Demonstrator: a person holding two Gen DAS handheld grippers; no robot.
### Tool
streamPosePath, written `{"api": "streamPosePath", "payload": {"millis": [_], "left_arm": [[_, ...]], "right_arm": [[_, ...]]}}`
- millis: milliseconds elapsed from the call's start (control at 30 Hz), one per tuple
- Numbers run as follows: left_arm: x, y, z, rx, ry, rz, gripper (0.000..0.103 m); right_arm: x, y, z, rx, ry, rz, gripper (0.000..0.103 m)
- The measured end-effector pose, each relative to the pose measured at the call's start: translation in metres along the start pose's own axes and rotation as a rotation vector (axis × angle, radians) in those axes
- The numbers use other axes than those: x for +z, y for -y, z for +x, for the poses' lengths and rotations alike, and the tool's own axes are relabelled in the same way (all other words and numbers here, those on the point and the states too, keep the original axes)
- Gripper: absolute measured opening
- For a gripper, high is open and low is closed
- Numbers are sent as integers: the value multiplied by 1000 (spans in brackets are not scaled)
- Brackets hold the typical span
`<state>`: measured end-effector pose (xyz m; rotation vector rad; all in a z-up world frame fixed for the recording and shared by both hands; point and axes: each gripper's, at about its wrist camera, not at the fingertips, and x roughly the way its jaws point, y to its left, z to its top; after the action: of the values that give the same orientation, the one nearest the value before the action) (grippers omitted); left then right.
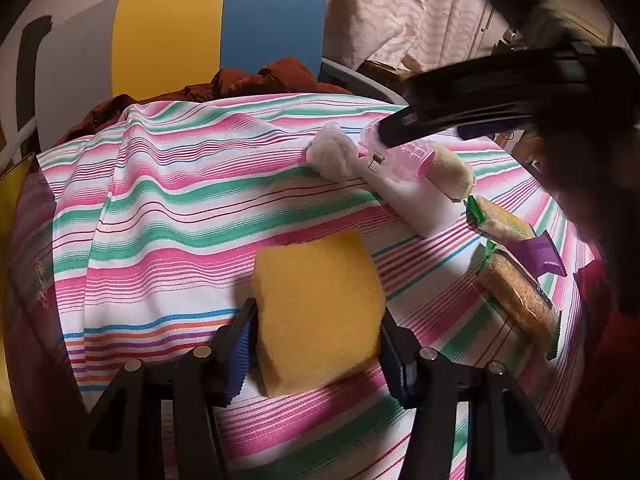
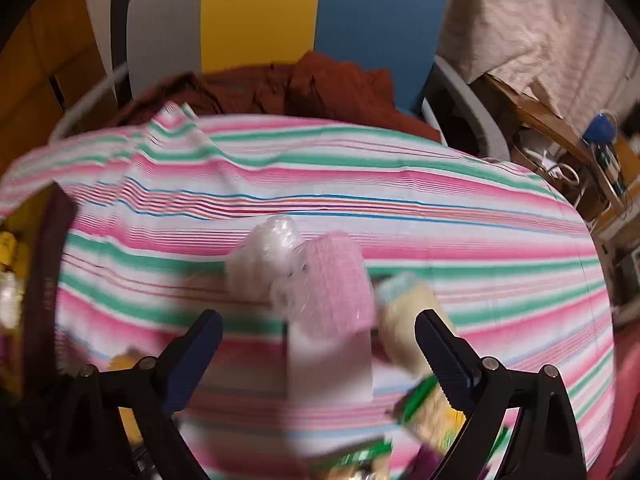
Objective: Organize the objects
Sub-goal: 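Grasp the pink hair roller with the right tool while left tool holds the sponge, then lower sponge into gold tray with left tool while right tool drops pink roller in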
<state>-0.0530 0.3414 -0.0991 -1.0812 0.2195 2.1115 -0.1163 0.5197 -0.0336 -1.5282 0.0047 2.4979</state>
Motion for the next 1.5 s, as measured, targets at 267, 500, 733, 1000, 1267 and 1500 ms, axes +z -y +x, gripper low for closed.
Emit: {"api": "streamPosePath", "payload": {"millis": [267, 500, 733, 1000, 1267, 1500], "left_arm": [[0, -5, 2, -14, 10, -8, 57], [-2, -3, 1, -10, 16, -3, 57], [-2, 1, -1, 8, 18, 11, 57], [-5, 3, -6, 26, 20, 19, 56], [-11, 6, -13, 54, 18, 30, 56], [-21, 6, -26, 58, 16, 20, 55]], "right_arm": [[8, 3, 9, -3, -7, -16, 59], [-33, 25, -44, 126, 91, 240, 57], [-82, 12, -68, 215, 106, 315, 56], [-91, 30, -74, 632, 194, 469, 56], [-92, 28, -79, 630, 223, 493, 55], [-100, 51, -89, 844, 330, 594, 56]]}}
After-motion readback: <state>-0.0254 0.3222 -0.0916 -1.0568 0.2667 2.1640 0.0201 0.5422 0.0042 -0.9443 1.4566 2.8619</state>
